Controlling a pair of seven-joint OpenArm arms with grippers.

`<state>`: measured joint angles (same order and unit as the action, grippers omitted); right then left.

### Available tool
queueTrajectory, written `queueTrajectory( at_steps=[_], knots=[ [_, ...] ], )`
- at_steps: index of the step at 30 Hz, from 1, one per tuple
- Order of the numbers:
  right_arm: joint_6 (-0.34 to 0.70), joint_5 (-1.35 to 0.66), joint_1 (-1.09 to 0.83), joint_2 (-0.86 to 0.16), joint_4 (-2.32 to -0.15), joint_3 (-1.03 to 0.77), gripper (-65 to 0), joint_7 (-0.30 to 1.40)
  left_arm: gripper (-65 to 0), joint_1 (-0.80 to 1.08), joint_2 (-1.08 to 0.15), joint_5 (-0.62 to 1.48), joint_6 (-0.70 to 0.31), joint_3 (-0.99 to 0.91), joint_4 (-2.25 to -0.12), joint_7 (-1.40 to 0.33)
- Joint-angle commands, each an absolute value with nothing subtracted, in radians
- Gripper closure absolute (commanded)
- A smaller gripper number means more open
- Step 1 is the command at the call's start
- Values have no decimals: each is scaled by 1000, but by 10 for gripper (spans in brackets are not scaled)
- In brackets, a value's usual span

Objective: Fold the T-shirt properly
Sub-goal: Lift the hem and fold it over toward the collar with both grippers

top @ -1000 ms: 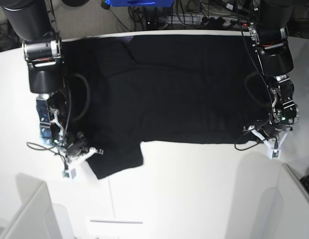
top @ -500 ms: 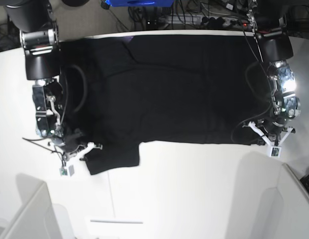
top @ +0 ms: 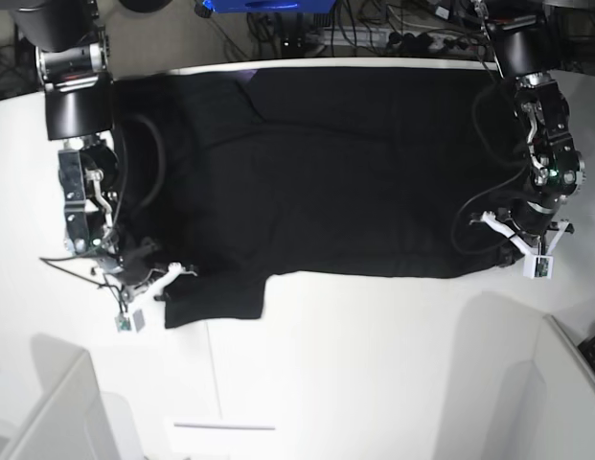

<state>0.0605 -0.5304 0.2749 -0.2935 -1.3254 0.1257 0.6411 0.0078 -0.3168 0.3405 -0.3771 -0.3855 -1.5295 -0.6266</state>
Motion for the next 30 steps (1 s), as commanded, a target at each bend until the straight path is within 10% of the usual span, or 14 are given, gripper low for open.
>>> queueTrajectory(
  at_steps=[1,18,30],
  knots=[
    [58,-535,292,-302,-1354,93,0,633,0,12,-332,364,-374,-392,-1557,-604],
    [59,-535,130,-305,-1558,-35,0,736,0,154,-317,386,-389,-492,-1837,-753],
    [58,-535,12,-302,-1664,-102,0,736,0,249,-254,386,-601,-673,-1880,-823]
  ],
)
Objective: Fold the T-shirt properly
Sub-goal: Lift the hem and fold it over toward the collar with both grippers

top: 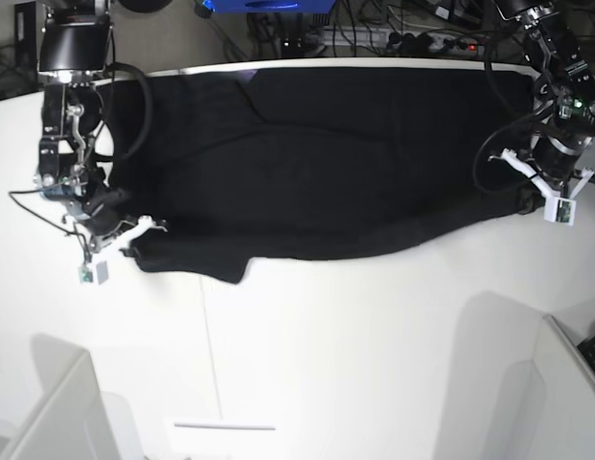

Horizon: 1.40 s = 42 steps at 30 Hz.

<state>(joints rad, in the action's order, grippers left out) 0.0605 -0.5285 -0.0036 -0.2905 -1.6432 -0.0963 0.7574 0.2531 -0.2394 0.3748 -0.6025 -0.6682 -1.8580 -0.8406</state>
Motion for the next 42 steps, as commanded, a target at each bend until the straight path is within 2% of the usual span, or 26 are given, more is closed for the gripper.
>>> queueTrajectory(
  at_steps=[1,6,19,26,35,42],
  knots=[
    [58,-535,5,-302,-1666,-105,0,736,0,249,-249,386,-625,-696,-1883,-837],
    [58,-536,-19,-305,-1692,-107,0,756,0,259,-249,386,-697,-756,-1934,-911],
    [61,-539,-85,-303,-1761,-185,0,777,0,341,-255,390,-698,-768,-1963,-926],
    [61,-539,-117,-305,-1836,-185,0,828,0,389,-262,552,-698,-845,-1966,-929],
    [61,-541,-170,-298,-1910,-189,0,880,0,423,-283,556,-698,-854,-1965,-924],
    [64,-542,-214,-265,-1979,-291,0,932,0,423,-300,559,-698,-854,-1966,-929]
  ],
)
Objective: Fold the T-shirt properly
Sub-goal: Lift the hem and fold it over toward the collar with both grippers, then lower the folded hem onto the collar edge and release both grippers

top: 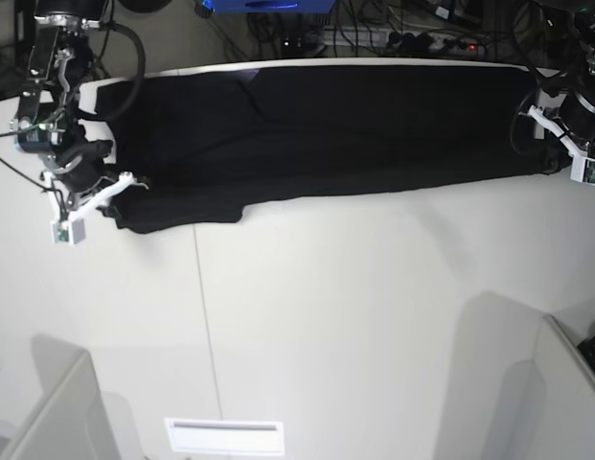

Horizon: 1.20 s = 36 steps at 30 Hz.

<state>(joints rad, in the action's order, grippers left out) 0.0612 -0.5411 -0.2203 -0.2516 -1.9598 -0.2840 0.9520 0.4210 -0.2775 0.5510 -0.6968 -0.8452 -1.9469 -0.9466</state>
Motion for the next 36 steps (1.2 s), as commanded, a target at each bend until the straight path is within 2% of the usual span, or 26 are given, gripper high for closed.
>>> queueTrajectory(
  at_steps=[1,7,17,36],
  knots=[
    [64,-542,-220,-265,-1982,-292,0,941,0,423,-300,559,-698,-854,-1966,-929],
    [64,-556,-255,-263,-1983,-294,0,951,0,423,-300,559,-698,-855,-1966,-929],
    [64,-727,-329,-272,-2005,-375,0,952,0,423,-302,559,-698,-855,-1966,-929],
    [64,-734,-406,-265,-2005,-374,0,954,0,453,-309,559,-698,-855,-1974,-929]
  ],
)
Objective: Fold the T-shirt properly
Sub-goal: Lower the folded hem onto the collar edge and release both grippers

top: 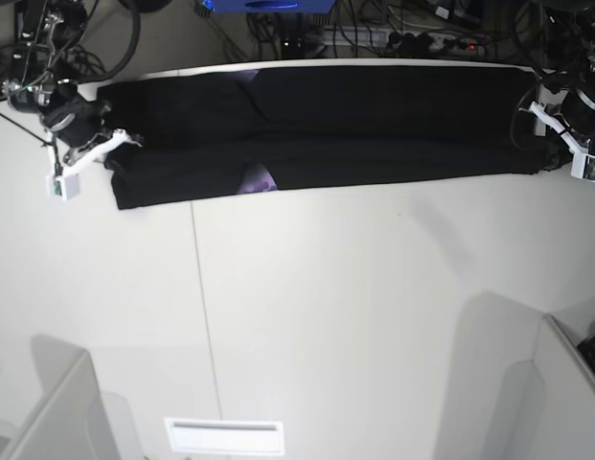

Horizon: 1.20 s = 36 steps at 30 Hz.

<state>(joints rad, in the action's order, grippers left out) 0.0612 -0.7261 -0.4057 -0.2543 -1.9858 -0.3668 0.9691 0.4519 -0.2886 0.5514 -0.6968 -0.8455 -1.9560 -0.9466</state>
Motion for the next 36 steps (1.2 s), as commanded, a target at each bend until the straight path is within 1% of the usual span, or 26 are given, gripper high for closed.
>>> queueTrajectory(
  at_steps=[1,5,11,20,22,26,33,36],
  knots=[
    [64,-739,-410,-265,-2006,-374,0,954,0,453,-317,559,-698,-855,-1972,-929],
    [62,-828,-420,-269,-2011,-401,0,961,0,453,-328,559,-698,-855,-1972,-929],
    [59,-929,-424,-269,-2012,-478,0,1030,0,455,-328,559,-698,-855,-1972,-929],
    [59,-931,-441,-262,-2008,-484,0,1058,0,489,-328,556,-698,-855,-1974,-929],
    [59,-928,-447,-239,-2006,-486,0,1058,0,498,-328,556,-698,-854,-1972,-926],
    [59,-928,-449,-223,-2003,-484,0,1063,0,516,-328,555,-698,-851,-1971,-924],
    [58,-926,-449,-226,-1975,-483,0,1059,0,521,-328,553,-698,-852,-1966,-929],
    [61,-863,-449,-223,-1971,-483,0,1059,0,544,-328,553,-698,-846,-1968,-924]
  ],
)
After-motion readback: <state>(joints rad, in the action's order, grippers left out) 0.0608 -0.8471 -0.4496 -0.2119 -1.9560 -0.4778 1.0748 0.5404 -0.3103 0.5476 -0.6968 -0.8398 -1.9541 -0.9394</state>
